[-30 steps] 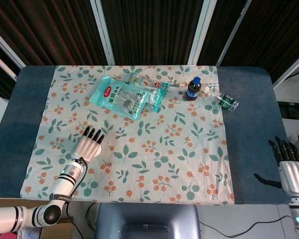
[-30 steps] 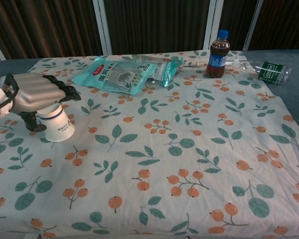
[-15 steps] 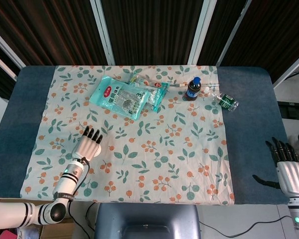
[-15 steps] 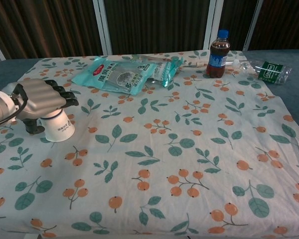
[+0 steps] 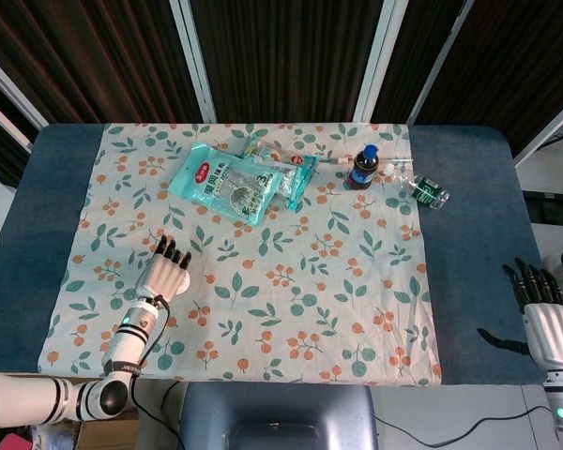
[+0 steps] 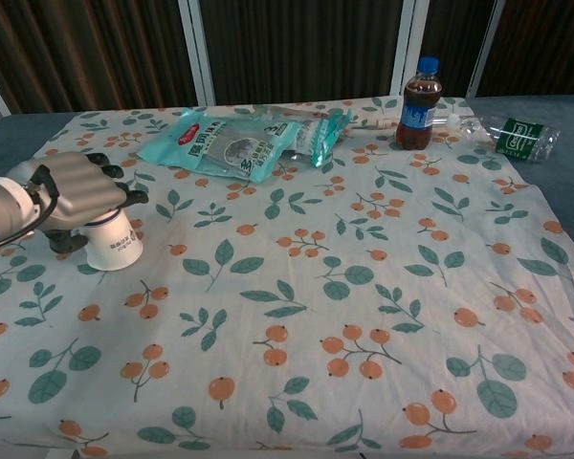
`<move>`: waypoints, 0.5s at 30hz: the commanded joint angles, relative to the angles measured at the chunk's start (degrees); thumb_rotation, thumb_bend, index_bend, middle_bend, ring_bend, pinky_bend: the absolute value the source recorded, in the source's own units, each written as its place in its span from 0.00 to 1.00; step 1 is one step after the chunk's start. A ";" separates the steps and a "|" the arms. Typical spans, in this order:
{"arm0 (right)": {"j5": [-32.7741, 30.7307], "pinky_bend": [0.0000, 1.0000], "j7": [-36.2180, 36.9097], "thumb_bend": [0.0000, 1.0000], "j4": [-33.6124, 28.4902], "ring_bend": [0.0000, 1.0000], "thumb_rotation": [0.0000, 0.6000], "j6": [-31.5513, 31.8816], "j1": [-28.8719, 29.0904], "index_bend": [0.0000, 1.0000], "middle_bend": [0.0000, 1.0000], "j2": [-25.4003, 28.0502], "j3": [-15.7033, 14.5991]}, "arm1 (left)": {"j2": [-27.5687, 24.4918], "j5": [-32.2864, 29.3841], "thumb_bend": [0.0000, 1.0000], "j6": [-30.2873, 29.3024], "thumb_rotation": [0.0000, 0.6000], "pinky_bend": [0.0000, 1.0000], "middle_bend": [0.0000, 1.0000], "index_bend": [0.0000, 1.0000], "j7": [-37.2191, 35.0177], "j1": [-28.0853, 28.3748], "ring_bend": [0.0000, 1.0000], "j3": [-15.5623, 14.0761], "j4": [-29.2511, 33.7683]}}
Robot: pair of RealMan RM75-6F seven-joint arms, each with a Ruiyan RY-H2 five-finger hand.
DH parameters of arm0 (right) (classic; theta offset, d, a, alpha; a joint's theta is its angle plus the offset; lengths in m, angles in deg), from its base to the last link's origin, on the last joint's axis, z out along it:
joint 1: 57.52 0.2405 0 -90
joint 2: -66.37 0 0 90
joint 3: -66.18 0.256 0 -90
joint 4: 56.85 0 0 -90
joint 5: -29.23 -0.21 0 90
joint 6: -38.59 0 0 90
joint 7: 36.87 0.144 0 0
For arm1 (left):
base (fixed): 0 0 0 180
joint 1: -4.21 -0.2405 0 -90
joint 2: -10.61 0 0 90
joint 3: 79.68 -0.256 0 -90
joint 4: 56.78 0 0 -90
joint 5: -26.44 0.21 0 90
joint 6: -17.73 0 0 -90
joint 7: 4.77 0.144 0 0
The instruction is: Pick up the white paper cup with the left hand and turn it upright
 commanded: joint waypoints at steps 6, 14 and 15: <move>-0.23 0.00 0.03 0.00 0.21 0.00 0.78 -0.16 -0.04 0.00 0.00 -0.13 -0.02 | 0.21 0.70 0.47 -0.59 1.00 0.00 0.28 0.26 -1.03 0.26 0.00 -0.58 -0.34; -0.24 0.00 0.07 0.00 0.30 0.00 0.78 -0.02 -0.14 0.00 0.00 -0.16 -0.04 | -0.87 1.87 0.49 -0.89 1.00 0.00 0.32 0.31 -3.05 0.01 0.03 -0.74 0.93; -0.24 0.00 0.07 0.00 0.29 0.00 0.78 -0.02 -0.14 0.00 0.00 -0.16 -0.03 | -0.94 1.93 0.50 -0.88 1.00 0.00 0.32 0.31 -3.15 0.00 0.04 -0.75 1.01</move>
